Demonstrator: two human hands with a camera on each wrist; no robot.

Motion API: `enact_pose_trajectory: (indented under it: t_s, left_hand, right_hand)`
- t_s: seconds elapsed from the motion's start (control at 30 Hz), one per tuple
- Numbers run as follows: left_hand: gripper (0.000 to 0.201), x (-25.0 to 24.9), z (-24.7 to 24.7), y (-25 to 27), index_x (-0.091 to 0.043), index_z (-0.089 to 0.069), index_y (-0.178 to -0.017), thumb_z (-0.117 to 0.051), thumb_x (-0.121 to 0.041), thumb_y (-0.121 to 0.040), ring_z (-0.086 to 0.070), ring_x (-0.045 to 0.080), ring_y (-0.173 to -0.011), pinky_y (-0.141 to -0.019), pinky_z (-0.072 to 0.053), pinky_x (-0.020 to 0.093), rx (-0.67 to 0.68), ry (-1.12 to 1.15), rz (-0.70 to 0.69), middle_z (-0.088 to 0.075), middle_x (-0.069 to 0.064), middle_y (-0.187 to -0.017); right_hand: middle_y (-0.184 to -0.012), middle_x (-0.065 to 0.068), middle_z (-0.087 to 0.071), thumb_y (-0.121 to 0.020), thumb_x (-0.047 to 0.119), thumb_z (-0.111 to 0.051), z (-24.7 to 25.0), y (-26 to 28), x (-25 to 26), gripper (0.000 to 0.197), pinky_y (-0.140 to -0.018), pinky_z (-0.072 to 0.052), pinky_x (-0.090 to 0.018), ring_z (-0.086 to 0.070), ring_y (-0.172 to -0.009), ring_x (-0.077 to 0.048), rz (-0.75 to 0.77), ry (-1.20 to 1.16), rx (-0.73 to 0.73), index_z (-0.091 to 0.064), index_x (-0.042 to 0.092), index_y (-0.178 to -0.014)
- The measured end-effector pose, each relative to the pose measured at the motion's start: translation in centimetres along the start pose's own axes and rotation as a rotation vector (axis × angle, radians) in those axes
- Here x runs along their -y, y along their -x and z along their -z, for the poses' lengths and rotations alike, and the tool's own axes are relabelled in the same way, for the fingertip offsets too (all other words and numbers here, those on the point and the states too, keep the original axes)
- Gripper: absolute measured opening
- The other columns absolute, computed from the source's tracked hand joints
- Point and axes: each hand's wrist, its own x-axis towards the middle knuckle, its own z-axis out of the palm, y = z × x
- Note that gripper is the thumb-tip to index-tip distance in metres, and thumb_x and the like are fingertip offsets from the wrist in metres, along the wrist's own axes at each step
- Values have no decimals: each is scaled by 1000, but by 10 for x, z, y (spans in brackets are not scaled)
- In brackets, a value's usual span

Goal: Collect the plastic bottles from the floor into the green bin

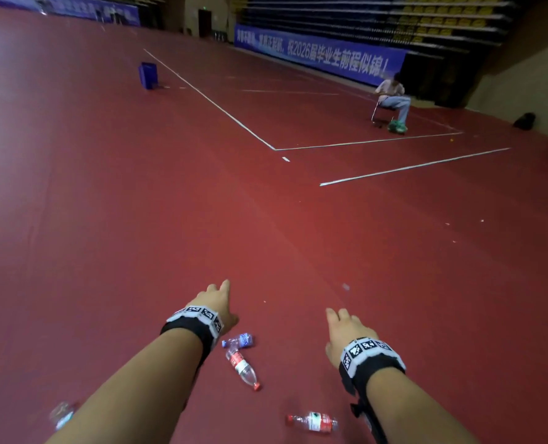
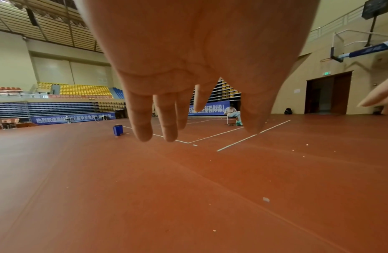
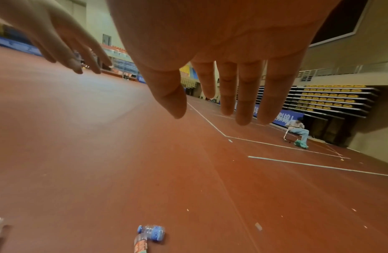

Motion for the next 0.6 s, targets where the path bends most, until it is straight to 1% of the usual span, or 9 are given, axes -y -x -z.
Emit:
enact_pose_trajectory:
  t_s: [0.1, 0.2, 0.27, 0.37, 0.43, 0.47, 0.53, 0.6]
  left_hand:
    - [92, 1, 11, -63, -24, -8, -155, -66, -43, -86, -46, 32, -130, -103, -46, 42, 29, -23, -6, -26, 11, -156]
    - [91, 7, 23, -132, -23, -8, -155, -64, -43, -87, -44, 30, -131, -104, -45, 42, 47, -53, 8, -28, 10, -154]
    - [89, 13, 33, -180, -22, -7, -155, -63, -42, -88, -45, 30, -131, -105, -44, 42, 49, -68, 47, -30, 10, -153]
    - [88, 22, 49, -252, -21, -8, -155, -61, -42, -89, -44, 31, -132, -106, -43, 43, 87, -66, 118, -31, 10, -152]
    - [87, 29, 48, -303, -20, -12, -155, -62, -43, -87, -44, 34, -131, -106, -42, 43, 115, -64, 144, -33, 12, -151]
    - [86, 34, 42, -327, -20, -13, -154, -62, -43, -87, -44, 35, -131, -106, -41, 43, 144, -57, 154, -33, 13, -151]
    - [86, 43, 23, -371, -21, -15, -153, -63, -43, -86, -44, 36, -131, -106, -41, 44, 226, -28, 172, -33, 13, -151]
    - [86, 56, -9, -417, -21, -15, -153, -64, -41, -86, -45, 36, -131, -107, -41, 45, 317, 8, 178, -33, 13, -151]
  right_hand:
    - [-148, -5, -32, -95, 33, -56, 16, -76, 8, 74, -94, -47, -41, -37, -133, -27, 18, -18, 11, -14, 19, -154]
    - [-148, -5, -31, -94, 33, -57, 34, -163, 23, 74, -94, -47, -41, -36, -133, -27, 68, -34, 13, -15, 19, -154]
    - [-148, -5, -30, -94, 32, -57, 47, -221, 35, 74, -95, -47, -41, -35, -134, -27, 105, -62, 8, -16, 20, -153]
    - [-148, -3, -27, -93, 31, -58, 64, -304, 50, 76, -97, -47, -41, -32, -135, -26, 135, -121, 7, -14, 21, -154]
    - [-151, -3, -23, -92, 31, -59, 60, -353, 61, 80, -100, -45, -41, -30, -136, -26, 156, -135, 23, -11, 21, -155]
    - [-154, -3, -19, -91, 30, -60, 53, -373, 69, 83, -101, -44, -40, -28, -137, -26, 170, -123, 54, -9, 21, -156]
    - [-160, -2, -7, -90, 26, -62, 33, -406, 85, 88, -103, -42, -40, -23, -141, -26, 197, -81, 152, -4, 23, -157]
    - [-163, -1, 6, -87, 17, -63, 1, -440, 103, 95, -107, -39, -41, -17, -144, -26, 237, -34, 261, 1, 25, -157]
